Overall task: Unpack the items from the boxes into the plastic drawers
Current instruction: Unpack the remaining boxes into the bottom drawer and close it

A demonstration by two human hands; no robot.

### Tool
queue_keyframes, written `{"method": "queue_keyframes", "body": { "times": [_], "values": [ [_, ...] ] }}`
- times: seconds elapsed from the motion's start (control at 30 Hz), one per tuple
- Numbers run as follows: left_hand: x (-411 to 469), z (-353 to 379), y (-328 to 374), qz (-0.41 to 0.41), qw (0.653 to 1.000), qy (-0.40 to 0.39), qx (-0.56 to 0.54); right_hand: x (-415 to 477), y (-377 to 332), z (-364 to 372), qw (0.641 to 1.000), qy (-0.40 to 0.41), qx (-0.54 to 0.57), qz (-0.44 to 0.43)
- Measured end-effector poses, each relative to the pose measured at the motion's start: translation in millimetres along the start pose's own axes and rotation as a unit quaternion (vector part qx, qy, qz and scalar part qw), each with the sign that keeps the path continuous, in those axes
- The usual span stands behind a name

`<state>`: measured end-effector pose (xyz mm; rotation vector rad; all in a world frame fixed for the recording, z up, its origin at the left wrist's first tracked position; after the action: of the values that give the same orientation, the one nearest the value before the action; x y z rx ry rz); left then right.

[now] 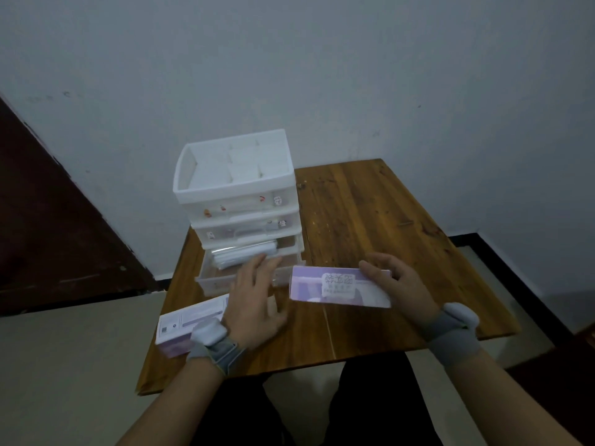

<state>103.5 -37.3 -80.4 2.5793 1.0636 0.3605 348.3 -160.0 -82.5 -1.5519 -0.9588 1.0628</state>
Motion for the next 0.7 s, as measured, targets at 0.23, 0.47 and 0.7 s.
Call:
{"method": "queue_keyframes", "body": {
  "times": [0.23, 0.47, 0.7],
  "values": [
    [4.0, 30.5, 19.7, 0.068, 0.967, -0.139, -0.201, 3.3, -2.1, 12.3, 0.997, -0.037, 0.05, 0.044],
    [5.3, 41.7, 8.3, 0.025, 0.952, -0.154, -0.264, 1.0, -1.8, 4.5, 0.988, -0.067, 0.139, 0.011],
    [2.3, 38.4, 15.1, 0.039, 0.942, -0.119, -0.311, 0.7, -4.5, 0.9, 0.993, -0.068, 0.097, -0.005]
  ]
}}
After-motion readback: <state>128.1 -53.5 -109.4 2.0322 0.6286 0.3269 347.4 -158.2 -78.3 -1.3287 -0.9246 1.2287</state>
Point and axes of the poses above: each hand's wrist, its own x-axis towards the middle knuckle, its own z-axis out of the palm, y = z × x, the point moved 4 cm from there along x, towards the middle knuckle, and after that the axes turned 9 degrees about -y, right-handed, at the moved point
